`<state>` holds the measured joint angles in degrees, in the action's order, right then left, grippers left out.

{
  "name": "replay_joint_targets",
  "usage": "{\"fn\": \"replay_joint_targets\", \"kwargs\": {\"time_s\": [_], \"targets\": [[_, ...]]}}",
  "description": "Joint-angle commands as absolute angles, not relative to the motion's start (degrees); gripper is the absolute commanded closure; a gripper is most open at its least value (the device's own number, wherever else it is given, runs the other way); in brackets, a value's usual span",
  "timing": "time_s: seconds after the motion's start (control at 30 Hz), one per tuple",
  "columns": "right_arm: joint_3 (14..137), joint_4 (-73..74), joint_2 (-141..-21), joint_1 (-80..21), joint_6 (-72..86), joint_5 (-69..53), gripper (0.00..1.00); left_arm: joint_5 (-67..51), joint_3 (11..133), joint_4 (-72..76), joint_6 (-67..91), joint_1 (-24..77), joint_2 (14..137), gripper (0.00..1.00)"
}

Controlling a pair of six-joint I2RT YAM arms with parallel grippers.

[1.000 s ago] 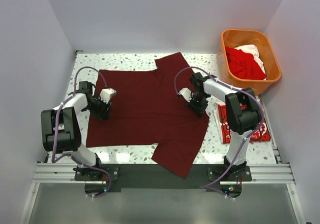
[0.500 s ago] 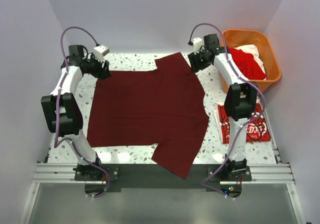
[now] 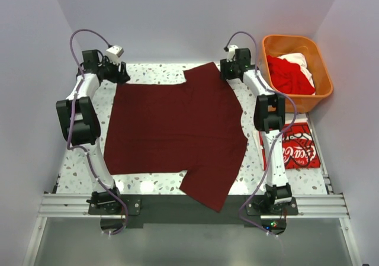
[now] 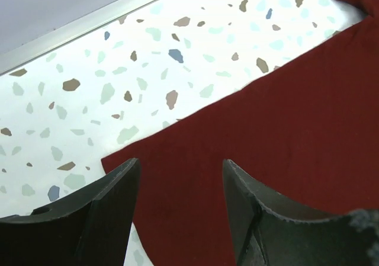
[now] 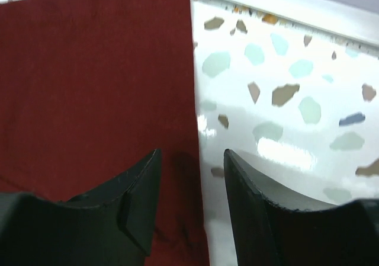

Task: Fold and stack the t-shirts
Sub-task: Flatten the tshirt out, then fold the tshirt

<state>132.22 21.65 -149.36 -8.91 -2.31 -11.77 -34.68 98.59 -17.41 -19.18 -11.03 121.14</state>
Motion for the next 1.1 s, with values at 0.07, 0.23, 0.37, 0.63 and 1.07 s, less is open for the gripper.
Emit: {"fn": "replay_joint_targets", "kwargs": {"time_s": [0.07,0.23,0.37,0.63,1.07], "targets": [[137.11,10.38,-151.08,-9.32,1.67,-11.34,0.52,-34.28,100.90,-14.85,-17.49,-12.39,123.40,0.37],[138.16,9.40,-153.54,-10.11,2.11,-11.69,0.55,-32.87,101.86,-15.64,-18.63,-12.39,125.33,0.37],[138.60,8.88,-154.77,-10.55,2.29,-11.78,0.57,-31.29,103.79,-17.05,-19.86,-12.39,127.17,0.37],[139.30,8.44,-156.44,-11.51,1.32,-11.43,0.73,-28.91,110.12,-20.74,-25.55,-12.66,132.44,0.37],[137.64,7.12,-154.86,-11.43,-1.30,-11.07,1.00,-40.15,122.43,-30.76,-53.43,-15.38,140.36,0.45]]}}
